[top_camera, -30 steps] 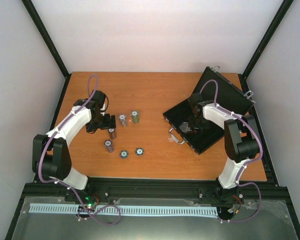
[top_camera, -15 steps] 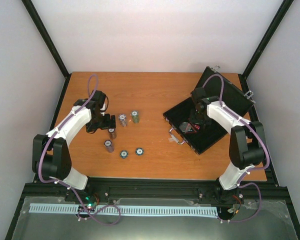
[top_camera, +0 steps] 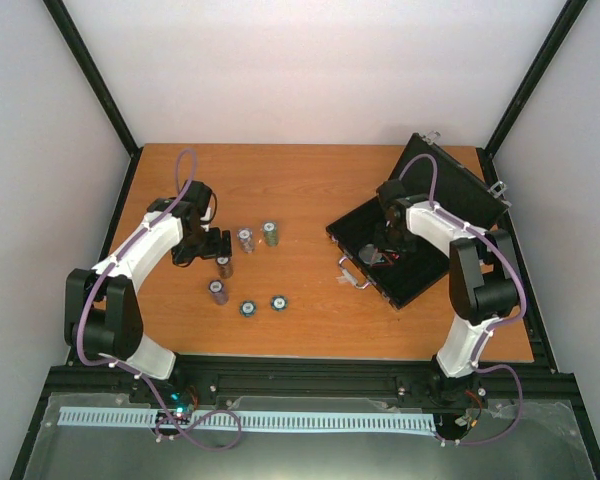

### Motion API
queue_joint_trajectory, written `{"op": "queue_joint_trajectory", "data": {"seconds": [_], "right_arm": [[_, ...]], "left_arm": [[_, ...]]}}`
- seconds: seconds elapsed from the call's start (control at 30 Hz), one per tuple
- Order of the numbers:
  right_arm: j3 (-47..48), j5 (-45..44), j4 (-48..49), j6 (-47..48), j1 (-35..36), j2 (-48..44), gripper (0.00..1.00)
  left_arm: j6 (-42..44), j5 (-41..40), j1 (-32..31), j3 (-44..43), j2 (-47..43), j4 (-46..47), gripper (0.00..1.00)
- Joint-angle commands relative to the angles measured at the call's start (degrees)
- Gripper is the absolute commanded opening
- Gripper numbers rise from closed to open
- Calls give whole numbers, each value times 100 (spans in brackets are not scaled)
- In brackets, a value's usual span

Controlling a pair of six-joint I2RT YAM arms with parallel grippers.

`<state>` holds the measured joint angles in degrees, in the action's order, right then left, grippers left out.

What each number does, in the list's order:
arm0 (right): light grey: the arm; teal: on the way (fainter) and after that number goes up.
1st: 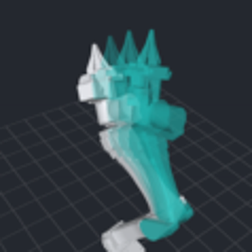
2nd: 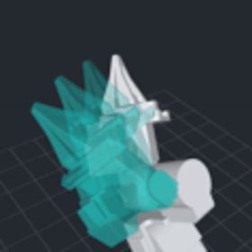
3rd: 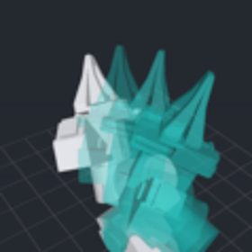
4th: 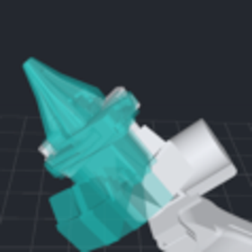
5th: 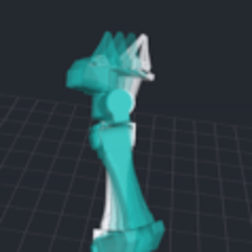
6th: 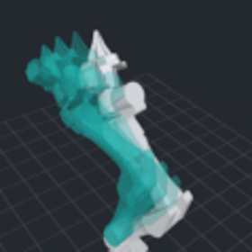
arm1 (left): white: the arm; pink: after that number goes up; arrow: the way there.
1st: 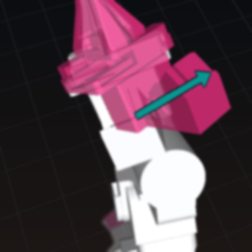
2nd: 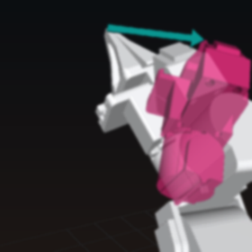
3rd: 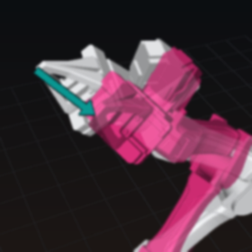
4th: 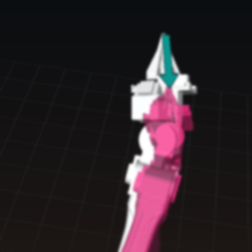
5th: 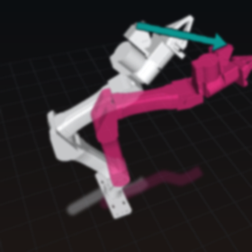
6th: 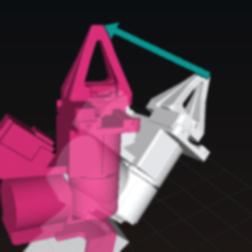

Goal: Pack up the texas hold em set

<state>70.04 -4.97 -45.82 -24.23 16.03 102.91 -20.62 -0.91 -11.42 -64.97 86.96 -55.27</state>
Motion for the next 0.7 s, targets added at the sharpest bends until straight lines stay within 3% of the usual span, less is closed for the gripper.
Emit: {"op": "queue_joint_trajectory", "data": {"seconds": [0.0, 0.67], "right_arm": [[-21, 87, 184, 42, -49, 99, 33], [-612, -567, -14, -126, -56, -263, 33]], "left_arm": [[10, -32, -27, -164, 22, 33, 100], [32, -2, -26, -165, 51, 49, 100]]}}
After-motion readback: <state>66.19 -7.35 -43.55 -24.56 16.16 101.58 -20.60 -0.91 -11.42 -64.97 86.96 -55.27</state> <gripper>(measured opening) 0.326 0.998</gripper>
